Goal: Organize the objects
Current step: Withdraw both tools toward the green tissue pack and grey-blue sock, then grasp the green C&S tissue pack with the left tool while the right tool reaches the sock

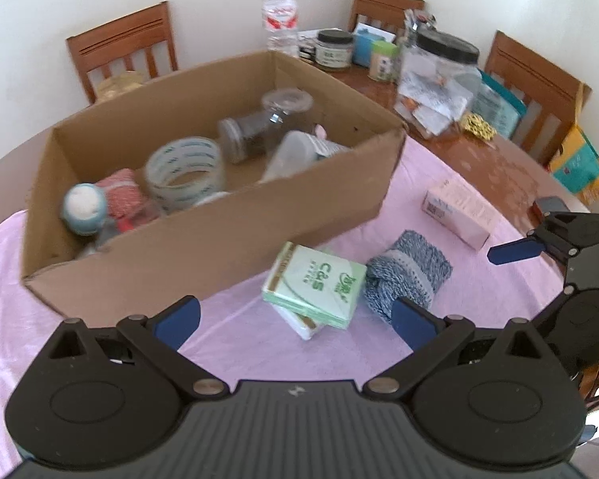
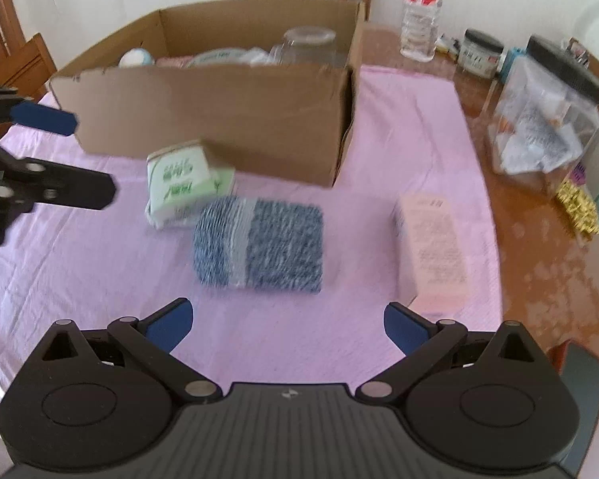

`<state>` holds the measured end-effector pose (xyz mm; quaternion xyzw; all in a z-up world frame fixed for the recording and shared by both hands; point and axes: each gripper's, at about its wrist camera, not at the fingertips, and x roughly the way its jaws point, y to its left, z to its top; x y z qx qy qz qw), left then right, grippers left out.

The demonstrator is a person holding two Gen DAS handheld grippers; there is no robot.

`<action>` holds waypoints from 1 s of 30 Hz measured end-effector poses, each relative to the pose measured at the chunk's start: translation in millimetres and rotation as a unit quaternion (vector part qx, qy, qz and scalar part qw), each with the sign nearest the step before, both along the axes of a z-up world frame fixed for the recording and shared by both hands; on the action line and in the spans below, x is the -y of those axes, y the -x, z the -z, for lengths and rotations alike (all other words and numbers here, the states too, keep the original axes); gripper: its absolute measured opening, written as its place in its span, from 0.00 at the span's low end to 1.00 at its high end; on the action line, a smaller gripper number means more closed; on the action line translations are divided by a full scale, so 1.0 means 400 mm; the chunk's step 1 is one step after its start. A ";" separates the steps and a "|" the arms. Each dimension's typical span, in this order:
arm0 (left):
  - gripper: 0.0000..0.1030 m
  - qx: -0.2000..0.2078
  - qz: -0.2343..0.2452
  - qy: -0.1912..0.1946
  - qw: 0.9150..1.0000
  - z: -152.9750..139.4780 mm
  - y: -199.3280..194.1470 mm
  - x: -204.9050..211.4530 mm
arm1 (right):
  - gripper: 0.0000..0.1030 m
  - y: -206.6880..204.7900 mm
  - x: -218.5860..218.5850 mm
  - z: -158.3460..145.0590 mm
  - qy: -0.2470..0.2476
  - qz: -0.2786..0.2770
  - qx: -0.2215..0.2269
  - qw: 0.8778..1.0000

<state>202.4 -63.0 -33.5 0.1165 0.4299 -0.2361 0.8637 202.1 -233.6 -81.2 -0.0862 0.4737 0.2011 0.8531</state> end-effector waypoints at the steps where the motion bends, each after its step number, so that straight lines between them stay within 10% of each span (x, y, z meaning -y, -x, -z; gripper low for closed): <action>1: 0.98 0.000 0.003 0.000 1.000 0.010 -0.005 0.007 | 1.00 0.002 -0.001 0.006 0.000 -0.003 -0.002 1.000; 21: 0.99 -0.015 0.042 0.025 0.999 0.094 -0.070 0.040 | 1.00 0.034 -0.012 0.049 0.026 -0.025 -0.002 0.999; 30: 0.78 0.013 0.087 -0.007 0.996 0.102 -0.058 0.054 | 1.00 0.037 -0.012 0.051 0.027 -0.026 0.000 0.999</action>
